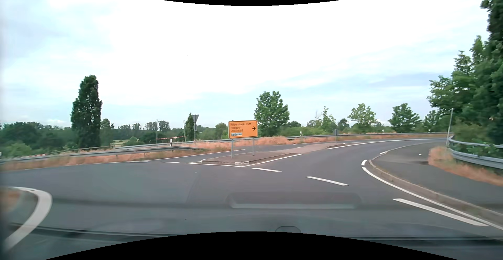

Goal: Follow the waypoints while adhering to traffic rules and regulations

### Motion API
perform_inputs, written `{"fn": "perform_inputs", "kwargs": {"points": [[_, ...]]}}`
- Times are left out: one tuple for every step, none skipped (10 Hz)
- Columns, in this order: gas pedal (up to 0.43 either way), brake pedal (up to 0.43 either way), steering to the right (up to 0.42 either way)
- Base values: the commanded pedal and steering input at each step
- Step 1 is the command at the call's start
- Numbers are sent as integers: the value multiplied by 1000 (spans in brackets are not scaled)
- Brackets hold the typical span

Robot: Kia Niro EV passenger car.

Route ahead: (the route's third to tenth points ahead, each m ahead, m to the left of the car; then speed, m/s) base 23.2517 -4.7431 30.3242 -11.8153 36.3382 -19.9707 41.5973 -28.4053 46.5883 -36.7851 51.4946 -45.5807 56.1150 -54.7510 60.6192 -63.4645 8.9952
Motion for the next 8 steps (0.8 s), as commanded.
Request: {"fn": "perform_inputs", "kwargs": {"points": [[138, 0, 134], [138, 0, 134], [150, 0, 134], [150, 0, 134], [150, 0, 135], [157, 0, 135], [157, 0, 135], [157, 0, 135]]}}
